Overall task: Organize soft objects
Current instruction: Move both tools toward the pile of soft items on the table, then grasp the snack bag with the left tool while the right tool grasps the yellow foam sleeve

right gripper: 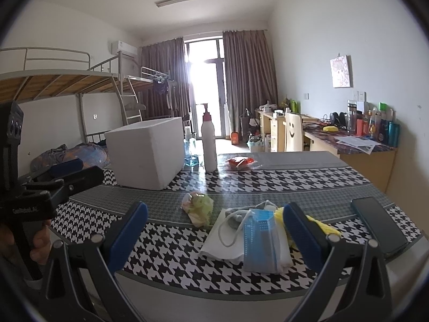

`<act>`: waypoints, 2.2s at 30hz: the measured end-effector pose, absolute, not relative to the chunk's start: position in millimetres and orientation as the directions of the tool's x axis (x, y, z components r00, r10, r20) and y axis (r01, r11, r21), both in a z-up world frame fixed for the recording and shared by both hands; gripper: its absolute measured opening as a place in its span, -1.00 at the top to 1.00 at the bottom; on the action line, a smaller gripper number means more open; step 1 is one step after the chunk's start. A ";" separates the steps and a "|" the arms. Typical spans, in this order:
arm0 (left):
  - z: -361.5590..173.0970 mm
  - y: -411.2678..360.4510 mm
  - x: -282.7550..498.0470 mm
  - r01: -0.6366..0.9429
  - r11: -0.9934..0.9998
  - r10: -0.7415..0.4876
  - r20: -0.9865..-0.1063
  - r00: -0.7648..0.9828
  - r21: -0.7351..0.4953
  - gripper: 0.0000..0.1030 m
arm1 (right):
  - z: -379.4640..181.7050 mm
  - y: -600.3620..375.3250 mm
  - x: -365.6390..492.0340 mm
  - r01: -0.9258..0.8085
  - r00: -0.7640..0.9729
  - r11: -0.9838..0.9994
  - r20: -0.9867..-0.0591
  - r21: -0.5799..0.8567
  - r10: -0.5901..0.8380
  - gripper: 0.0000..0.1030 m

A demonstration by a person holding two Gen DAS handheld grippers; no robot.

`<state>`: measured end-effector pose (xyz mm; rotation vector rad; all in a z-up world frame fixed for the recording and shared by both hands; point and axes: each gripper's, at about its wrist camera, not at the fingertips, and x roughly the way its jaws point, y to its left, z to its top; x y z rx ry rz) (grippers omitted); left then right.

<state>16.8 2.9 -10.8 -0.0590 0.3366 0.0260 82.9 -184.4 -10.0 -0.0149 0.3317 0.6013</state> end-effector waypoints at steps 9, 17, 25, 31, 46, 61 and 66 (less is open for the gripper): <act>-17.4 2.1 36.3 -0.041 0.997 0.015 -0.390 0.921 -0.058 -0.98 | -13.2 -187.6 95.4 -0.528 0.781 0.845 -0.340 0.088 0.524 -0.98; -24.2 -6.6 56.0 -0.023 0.998 -0.002 -0.435 0.901 -0.052 -0.98 | -20.6 -192.5 115.0 -0.484 0.785 0.870 -0.394 0.090 0.478 -0.98; -29.5 -10.6 75.0 -0.029 0.998 0.003 -0.474 0.881 -0.047 -0.98 | -24.3 -201.0 124.8 -0.470 0.780 0.876 -0.415 0.105 0.468 -0.98; -33.4 -16.2 85.2 -0.017 0.998 -0.013 -0.502 0.865 -0.056 -0.98 | -26.2 -208.9 131.0 -0.443 0.782 0.890 -0.440 0.108 0.442 -0.98; -41.7 -26.3 111.3 -0.028 0.999 0.000 -0.561 0.828 -0.042 -0.98 | -28.9 -225.0 149.0 -0.378 0.795 0.920 -0.474 0.100 0.378 -0.98; -51.6 -33.6 140.5 -0.022 0.998 -0.023 -0.625 0.781 -0.063 -0.98 | -25.9 -242.0 162.4 -0.353 0.797 0.928 -0.482 0.119 0.365 -0.98; -56.6 -35.4 148.2 -0.027 0.998 -0.012 -0.649 0.761 -0.050 -0.98 | -26.2 -246.6 164.0 -0.337 0.802 0.934 -0.483 0.117 0.350 -0.98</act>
